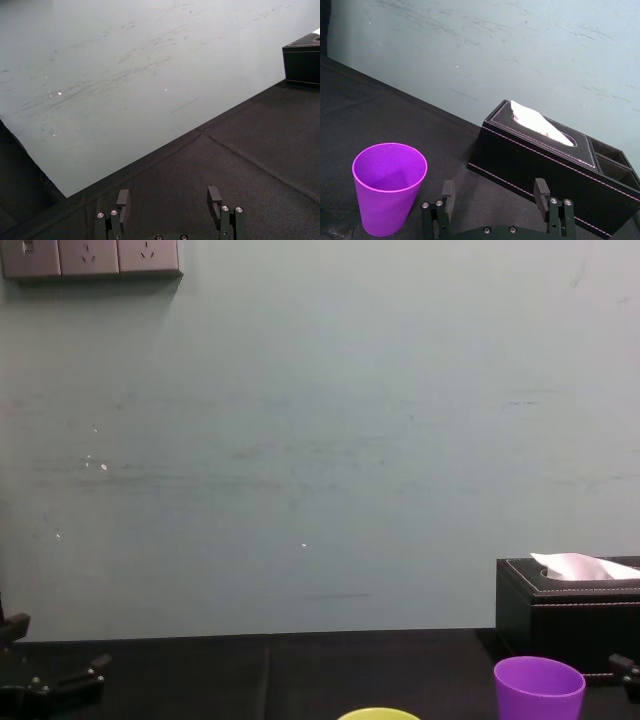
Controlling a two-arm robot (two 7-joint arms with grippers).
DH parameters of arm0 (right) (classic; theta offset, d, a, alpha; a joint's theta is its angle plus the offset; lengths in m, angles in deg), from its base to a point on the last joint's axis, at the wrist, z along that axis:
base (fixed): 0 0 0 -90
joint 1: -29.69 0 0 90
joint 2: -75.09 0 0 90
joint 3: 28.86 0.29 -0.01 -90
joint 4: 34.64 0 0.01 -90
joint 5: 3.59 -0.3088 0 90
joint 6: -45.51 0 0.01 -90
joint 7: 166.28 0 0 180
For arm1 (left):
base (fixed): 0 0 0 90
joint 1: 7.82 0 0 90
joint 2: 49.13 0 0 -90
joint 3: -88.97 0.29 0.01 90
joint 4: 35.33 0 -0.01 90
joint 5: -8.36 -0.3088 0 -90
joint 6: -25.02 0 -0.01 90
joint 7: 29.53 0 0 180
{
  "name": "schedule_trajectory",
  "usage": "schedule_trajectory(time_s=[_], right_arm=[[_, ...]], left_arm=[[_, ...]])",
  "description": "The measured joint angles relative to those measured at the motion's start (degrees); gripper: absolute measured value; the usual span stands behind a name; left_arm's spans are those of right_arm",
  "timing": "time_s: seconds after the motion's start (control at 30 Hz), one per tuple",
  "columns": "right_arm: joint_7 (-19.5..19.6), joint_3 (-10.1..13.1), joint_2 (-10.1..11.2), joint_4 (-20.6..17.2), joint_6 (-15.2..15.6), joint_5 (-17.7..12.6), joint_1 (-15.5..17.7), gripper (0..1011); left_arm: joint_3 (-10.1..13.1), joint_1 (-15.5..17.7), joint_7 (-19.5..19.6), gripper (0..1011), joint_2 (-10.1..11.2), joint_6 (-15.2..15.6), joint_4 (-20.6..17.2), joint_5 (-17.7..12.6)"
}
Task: Stack the three plastic cups sequentially using one hand.
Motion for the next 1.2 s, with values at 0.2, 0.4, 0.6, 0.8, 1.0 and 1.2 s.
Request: schedule_trajectory(time_s=[0.2,0.4,0.6,0.8,1.0,1.2], right_arm=[[0.0,0.0,0.0,0.0,0.0,0.0,0.0,1003],[0.0,0.0,0.0,0.0,0.0,0.0,0.0,1003],[0.0,0.0,0.0,0.0,0.0,0.0,0.0,1003],[0.0,0.0,0.0,0.0,0.0,0.0,0.0,1003],[0.0,0.0,0.0,0.0,0.0,0.0,0.0,1003],[0.0,0.0,0.0,0.0,0.0,0.0,0.0,1003]], left_arm=[[0.0,0.0,0.0,1010,0.0,0.0,0.0,0.0],[0.0,0.0,0.0,1010,0.0,0.0,0.0,0.0],[0.0,0.0,0.0,1010,0.0,0.0,0.0,0.0],[0.0,0.0,0.0,1010,0.0,0.0,0.0,0.0],[0.0,0.0,0.0,1010,0.0,0.0,0.0,0.0],[0.0,0.0,0.0,1010,0.0,0.0,0.0,0.0]])
